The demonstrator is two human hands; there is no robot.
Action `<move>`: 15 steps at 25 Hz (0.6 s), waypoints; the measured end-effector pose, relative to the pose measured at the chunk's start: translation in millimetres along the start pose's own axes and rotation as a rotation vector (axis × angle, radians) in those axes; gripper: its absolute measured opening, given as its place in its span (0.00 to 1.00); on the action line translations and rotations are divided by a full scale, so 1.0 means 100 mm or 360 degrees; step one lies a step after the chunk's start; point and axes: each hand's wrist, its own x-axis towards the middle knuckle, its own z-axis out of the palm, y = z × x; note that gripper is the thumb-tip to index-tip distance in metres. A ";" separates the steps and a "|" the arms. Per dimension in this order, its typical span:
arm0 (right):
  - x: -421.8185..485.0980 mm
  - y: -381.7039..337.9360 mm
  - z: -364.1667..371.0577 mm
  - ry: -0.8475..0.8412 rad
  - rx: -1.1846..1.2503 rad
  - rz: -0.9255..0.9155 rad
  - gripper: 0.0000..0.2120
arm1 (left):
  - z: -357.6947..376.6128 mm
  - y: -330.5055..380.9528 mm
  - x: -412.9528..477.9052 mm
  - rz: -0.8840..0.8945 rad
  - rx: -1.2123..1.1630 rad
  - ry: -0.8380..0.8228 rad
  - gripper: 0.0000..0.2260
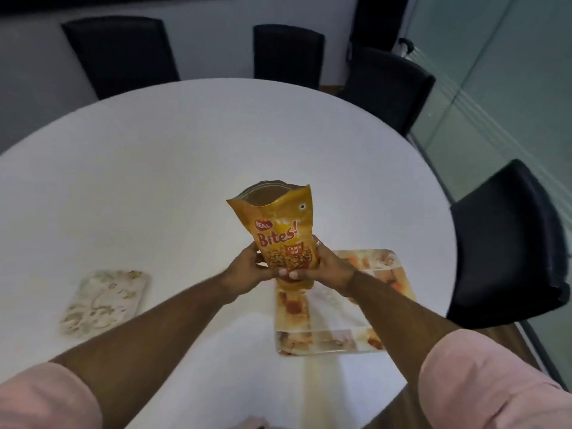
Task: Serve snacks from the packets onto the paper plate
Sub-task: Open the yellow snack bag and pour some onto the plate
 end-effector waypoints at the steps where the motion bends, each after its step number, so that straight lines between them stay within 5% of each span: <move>1: 0.04 -0.07 0.25 -0.0063 -0.0002 -0.0013 0.39 | -0.20 -0.06 -0.18 0.0001 -0.0012 0.0017 0.33; 7: 0.44 -0.20 1.69 -0.0343 -0.0208 0.0069 0.35 | -1.35 -0.61 -1.29 -0.0110 -0.0141 0.0511 0.29; 10: 0.63 -0.11 2.16 -0.0458 -0.0327 0.0203 0.36 | -1.77 -1.02 -1.56 -0.0144 -0.0567 0.0872 0.32; 15: 0.94 -0.15 2.60 -0.0523 -0.0638 0.0323 0.37 | -2.14 -1.52 -1.55 -0.0287 -0.1354 0.1038 0.28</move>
